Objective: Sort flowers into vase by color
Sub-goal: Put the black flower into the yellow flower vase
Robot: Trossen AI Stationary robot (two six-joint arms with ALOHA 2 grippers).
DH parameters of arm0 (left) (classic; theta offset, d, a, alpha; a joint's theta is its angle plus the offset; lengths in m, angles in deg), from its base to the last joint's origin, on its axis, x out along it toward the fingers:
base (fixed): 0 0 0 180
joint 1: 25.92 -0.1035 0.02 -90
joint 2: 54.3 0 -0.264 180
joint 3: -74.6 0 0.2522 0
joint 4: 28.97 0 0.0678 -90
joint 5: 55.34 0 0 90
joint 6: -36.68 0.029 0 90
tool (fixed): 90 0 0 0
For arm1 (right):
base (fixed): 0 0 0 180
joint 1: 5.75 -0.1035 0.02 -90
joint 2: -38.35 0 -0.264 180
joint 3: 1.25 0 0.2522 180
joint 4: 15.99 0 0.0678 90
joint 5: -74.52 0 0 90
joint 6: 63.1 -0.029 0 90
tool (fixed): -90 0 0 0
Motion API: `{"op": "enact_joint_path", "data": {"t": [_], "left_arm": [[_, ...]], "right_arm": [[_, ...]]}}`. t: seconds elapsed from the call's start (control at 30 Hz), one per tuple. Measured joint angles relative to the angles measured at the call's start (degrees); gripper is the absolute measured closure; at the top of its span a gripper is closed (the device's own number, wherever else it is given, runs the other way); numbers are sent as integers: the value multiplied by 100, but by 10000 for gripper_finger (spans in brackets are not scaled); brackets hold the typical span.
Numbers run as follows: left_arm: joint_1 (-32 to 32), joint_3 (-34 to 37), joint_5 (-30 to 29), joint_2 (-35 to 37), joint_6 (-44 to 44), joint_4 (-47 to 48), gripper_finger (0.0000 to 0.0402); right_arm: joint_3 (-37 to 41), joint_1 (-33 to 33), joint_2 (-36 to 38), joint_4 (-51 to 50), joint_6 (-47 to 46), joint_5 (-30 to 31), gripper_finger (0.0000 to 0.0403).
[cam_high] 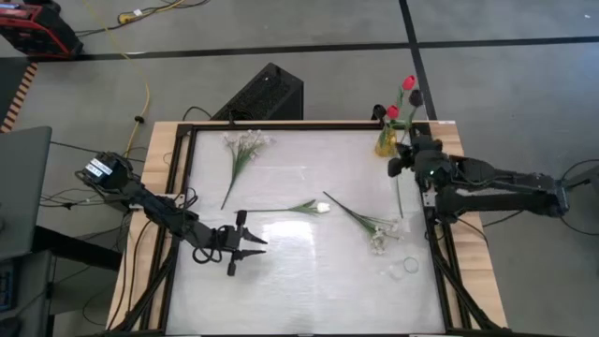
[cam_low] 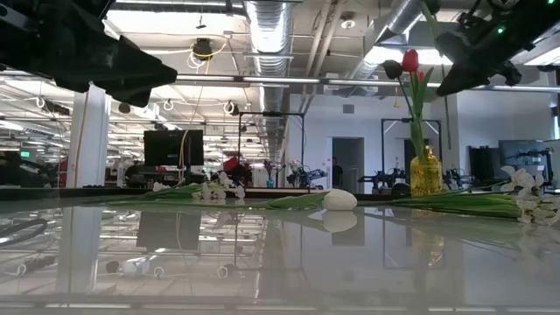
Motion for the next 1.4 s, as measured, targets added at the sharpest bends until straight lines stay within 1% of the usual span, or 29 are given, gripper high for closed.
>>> {"op": "enact_joint_path", "data": {"t": [0.13,0.3,0.4,0.5,0.77,0.9,0.97,1.4], "left_arm": [[0,0,0,0,85,18,302],[-2,0,-127,0,612,-32,302],[-23,0,-177,0,819,-34,302],[-72,0,-166,0,924,-29,302],[-94,0,-122,0,886,158,302],[-94,0,-135,0,938,274,302],[-94,0,-144,0,1078,298,302],[-94,0,-149,0,1187,299,302]], "right_arm": [[0,449,225,327,359,47,377],[0,1084,230,1300,1152,46,377],[0,1416,59,1956,1529,-34,377],[0,1698,-197,2390,1811,-67,377],[0,2451,-994,2576,1779,-606,377],[0,2642,-1222,2680,1693,-916,377],[0,2700,-1298,2742,1680,-967,377],[0,2698,-1448,2863,1938,-928,376]]}}
